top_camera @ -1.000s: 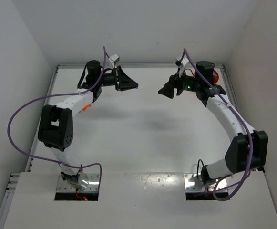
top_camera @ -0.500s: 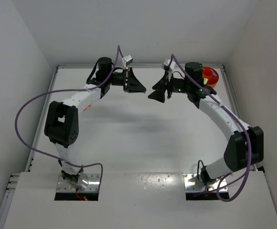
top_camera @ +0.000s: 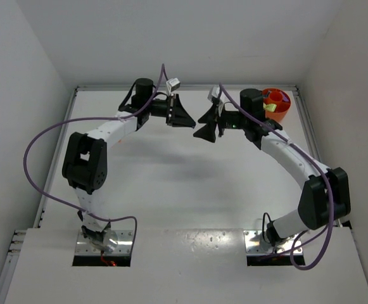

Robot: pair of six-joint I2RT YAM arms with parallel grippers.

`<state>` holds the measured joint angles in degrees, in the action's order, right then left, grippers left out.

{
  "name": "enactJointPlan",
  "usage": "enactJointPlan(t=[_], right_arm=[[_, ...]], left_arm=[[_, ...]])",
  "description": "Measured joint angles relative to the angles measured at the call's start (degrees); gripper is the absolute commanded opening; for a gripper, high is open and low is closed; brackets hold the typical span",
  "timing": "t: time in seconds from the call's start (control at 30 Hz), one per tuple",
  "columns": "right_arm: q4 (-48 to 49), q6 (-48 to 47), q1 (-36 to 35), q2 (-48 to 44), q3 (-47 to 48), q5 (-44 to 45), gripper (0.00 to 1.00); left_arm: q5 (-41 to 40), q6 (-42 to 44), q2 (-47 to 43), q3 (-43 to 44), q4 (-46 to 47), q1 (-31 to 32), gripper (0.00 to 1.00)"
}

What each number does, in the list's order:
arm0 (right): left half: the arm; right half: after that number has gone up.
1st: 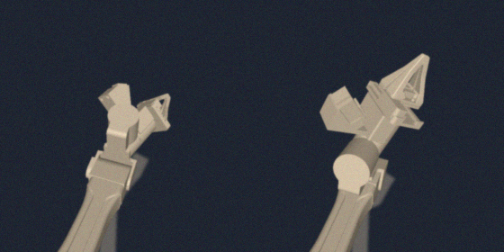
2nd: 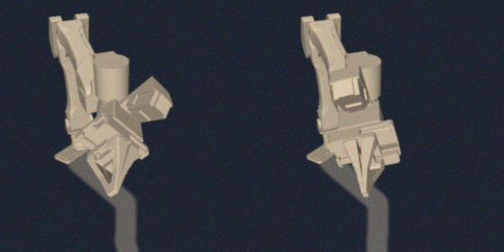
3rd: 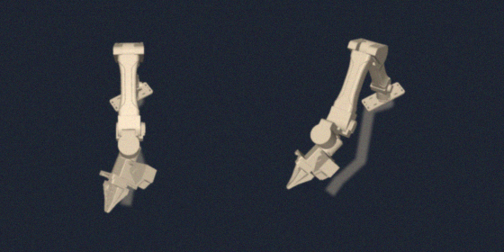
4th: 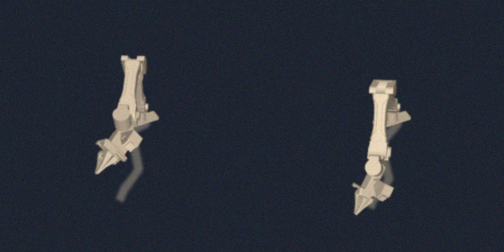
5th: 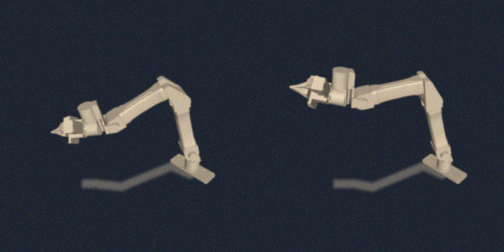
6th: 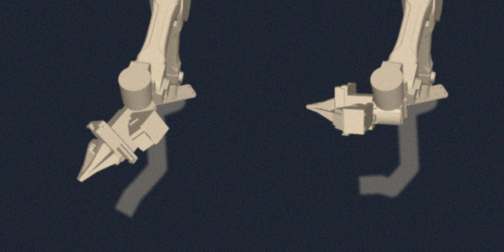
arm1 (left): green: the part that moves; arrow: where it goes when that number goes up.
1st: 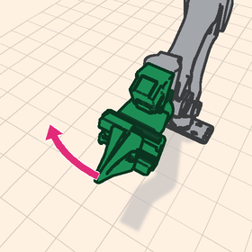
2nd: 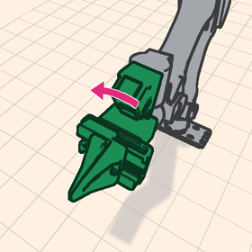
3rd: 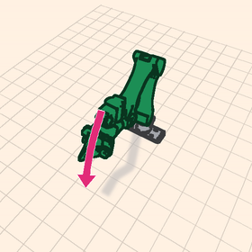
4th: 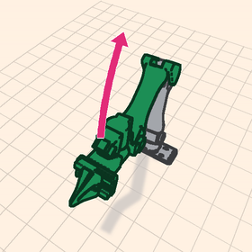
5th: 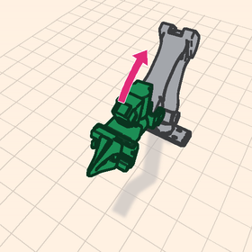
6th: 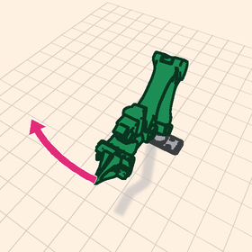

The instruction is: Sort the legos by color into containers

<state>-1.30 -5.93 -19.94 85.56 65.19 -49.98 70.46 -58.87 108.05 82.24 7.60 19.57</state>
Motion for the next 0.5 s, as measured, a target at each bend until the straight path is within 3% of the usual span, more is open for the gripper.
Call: enactJointPlan(t=[0.4,0.5], right_arm=[[3.74,-1.86,-0.46,-0.35,-2.54,1.99,0.6],[4.35,-1.73,-0.57,-0.42,-2.54,2.05,0.54]], left_arm=[[1.49,5.51,0.0,1.6,-4.59,1.07,0.0],[1.75,5.95,0.0,1.6,-5.29,1.07,0.0]])
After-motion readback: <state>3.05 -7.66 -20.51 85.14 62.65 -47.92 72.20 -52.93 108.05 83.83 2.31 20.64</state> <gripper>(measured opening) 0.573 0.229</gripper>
